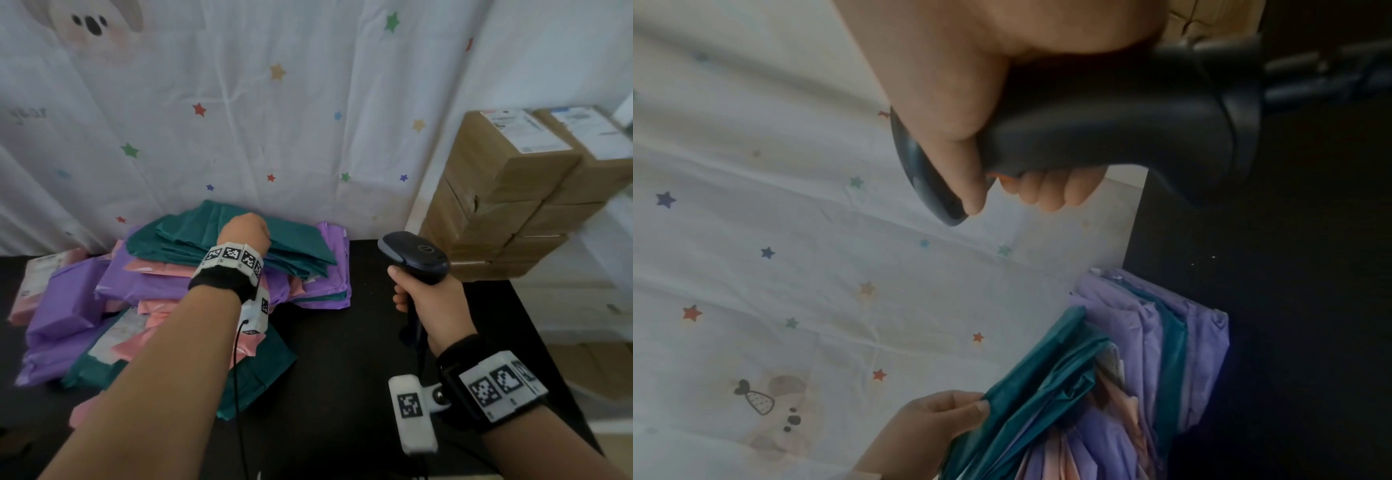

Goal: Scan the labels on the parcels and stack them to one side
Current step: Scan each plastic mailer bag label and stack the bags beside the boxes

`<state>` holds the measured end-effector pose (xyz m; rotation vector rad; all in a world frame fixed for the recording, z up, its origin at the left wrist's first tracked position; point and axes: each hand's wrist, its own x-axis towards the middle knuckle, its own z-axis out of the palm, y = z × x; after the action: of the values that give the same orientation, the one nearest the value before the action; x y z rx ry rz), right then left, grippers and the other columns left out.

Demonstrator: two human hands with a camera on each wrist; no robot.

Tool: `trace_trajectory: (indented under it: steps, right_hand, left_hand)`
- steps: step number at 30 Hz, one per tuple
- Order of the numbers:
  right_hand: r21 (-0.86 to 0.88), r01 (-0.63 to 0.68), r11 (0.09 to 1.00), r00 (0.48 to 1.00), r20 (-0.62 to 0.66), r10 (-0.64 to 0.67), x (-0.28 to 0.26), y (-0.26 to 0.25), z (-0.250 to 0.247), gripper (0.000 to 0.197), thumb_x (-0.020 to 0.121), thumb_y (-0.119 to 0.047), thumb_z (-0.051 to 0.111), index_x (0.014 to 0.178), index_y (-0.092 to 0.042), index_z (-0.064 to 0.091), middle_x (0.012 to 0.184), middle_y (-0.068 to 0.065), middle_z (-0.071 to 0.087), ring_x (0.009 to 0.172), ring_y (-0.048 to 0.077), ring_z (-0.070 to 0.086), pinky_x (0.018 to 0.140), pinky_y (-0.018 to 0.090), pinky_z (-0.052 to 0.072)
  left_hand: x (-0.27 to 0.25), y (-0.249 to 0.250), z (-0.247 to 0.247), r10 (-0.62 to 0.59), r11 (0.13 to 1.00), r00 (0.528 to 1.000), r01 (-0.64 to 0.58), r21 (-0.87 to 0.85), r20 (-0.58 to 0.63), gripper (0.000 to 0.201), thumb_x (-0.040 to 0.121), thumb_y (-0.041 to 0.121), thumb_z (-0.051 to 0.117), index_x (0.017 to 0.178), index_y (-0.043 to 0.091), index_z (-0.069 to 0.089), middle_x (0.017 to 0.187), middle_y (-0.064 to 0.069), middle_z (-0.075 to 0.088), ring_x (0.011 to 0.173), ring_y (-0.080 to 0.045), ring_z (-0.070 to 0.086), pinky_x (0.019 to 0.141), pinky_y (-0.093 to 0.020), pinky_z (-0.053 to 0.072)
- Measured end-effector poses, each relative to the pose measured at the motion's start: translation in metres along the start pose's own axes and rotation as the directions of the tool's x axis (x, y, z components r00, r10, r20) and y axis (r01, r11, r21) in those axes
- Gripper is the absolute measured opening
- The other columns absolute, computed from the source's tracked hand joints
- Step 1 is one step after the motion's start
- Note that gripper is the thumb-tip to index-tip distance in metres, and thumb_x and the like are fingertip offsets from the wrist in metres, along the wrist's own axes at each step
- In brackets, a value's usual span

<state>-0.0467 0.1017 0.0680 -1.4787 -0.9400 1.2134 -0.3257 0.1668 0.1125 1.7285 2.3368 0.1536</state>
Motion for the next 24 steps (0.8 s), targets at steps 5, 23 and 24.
trace_trajectory:
  steps: [5, 23, 24]
  right_hand:
    - [-0.015, -0.018, 1.000, 1.000, 0.017, 0.019, 0.007, -0.001, -0.009, 0.019, 0.082, -0.026, 0.079, 0.097, -0.023, 0.067, 0.082, 0.002, 0.072, 0.074, 0.015, 0.069, 0.067, 0.030, 0.056]
    - [0.092, 0.143, 0.985, 0.982, -0.135, -0.130, 0.015, -0.008, -0.065, 0.028, 0.077, -0.024, 0.083, 0.103, -0.023, 0.072, 0.095, -0.006, 0.076, 0.094, 0.013, 0.072, 0.087, 0.035, 0.054]
    - [0.036, 0.181, 0.983, 0.972, -0.159, -0.173, 0.015, -0.009, -0.069, 0.028, 0.077, -0.027, 0.083, 0.102, -0.028, 0.070, 0.096, -0.011, 0.074, 0.096, 0.008, 0.069, 0.090, 0.033, 0.051]
  left_hand:
    - [-0.010, 0.016, -0.002, 0.053, 0.989, 0.966, -0.086, -0.120, -0.253, 0.017, 0.091, 0.015, 0.052, 0.099, 0.008, 0.065, 0.099, -0.018, 0.067, 0.093, -0.036, 0.061, 0.076, -0.037, 0.045]
    - [-0.074, 0.117, 0.037, -0.251, 0.614, 0.932, -0.057, -0.787, -0.263, 0.017, 0.097, 0.016, 0.048, 0.109, 0.007, 0.057, 0.098, -0.004, 0.062, 0.094, -0.025, 0.058, 0.073, -0.021, 0.036]
    - [-0.078, 0.117, 0.041, -0.223, 0.682, 0.928, -0.071, -0.728, -0.299, 0.017, 0.097, 0.017, 0.047, 0.108, 0.008, 0.057, 0.098, -0.008, 0.065, 0.094, -0.029, 0.060, 0.075, -0.027, 0.040]
